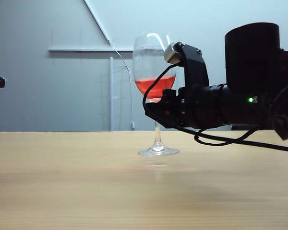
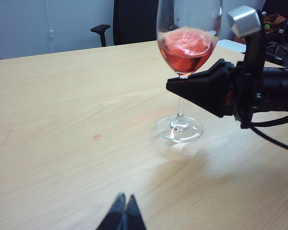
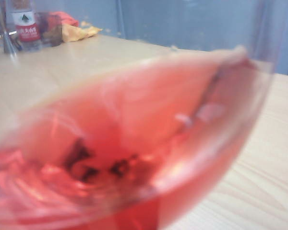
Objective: Gently pick up the goblet, rotate it counterclockwise for two full turns (viewing from above), and then place it back on the table.
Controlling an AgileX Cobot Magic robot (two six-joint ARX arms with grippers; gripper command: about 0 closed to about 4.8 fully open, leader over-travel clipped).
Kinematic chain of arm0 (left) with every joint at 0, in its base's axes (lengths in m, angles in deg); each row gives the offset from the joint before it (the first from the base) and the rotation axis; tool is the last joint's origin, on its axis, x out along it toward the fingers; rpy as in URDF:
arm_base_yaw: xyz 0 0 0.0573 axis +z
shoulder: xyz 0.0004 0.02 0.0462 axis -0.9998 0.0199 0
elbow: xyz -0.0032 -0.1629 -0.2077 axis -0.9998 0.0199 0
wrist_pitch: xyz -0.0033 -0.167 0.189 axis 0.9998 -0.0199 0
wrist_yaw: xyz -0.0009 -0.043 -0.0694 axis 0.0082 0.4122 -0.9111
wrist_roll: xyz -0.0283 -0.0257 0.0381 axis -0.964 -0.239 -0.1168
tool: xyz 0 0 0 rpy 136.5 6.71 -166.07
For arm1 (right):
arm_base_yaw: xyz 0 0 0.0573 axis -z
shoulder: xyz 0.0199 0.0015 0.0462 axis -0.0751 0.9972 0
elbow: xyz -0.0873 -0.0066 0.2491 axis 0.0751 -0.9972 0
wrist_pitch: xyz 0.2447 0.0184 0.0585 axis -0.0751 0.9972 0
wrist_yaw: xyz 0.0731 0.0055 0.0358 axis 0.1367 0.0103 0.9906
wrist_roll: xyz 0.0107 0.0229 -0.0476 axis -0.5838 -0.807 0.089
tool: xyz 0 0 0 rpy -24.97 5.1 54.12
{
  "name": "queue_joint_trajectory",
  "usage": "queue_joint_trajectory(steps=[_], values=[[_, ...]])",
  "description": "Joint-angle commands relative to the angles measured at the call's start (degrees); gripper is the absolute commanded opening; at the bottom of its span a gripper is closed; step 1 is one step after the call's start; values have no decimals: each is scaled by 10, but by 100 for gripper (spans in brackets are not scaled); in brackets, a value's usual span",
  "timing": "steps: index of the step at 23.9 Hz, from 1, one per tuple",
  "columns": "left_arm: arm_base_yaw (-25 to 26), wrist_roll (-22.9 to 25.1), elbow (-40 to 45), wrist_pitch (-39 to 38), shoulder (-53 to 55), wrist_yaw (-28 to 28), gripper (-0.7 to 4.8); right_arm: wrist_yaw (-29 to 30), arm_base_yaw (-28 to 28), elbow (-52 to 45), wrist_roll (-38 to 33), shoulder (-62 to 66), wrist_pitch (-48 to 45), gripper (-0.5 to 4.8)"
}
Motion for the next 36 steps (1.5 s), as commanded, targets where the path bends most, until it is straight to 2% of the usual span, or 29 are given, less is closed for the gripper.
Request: queue_joint_trajectory(steps=[1, 20, 25, 28, 30, 33, 34, 36], values=[[1, 0, -2, 1, 1, 0, -5, 7, -1, 10, 10, 0, -33, -8], [1, 0, -2, 1, 1, 0, -5, 7, 0, 8, 5, 27, -31, -5], [1, 1, -2, 1, 1, 0, -5, 7, 0, -7, 5, 27, -34, 50], [1, 1, -2, 2, 1, 0, -5, 7, 0, -11, 5, 27, -34, 65], [1, 1, -2, 2, 1, 0, -5, 7, 0, -12, 5, 27, -34, 127], [1, 0, -2, 1, 1, 0, -5, 7, 0, -12, 5, 26, -34, 131], [1, 1, -2, 1, 1, 0, -5, 7, 0, -14, 5, 25, -34, 174], [1, 0, -2, 1, 1, 0, -5, 7, 0, -19, 5, 23, -34, 212]])
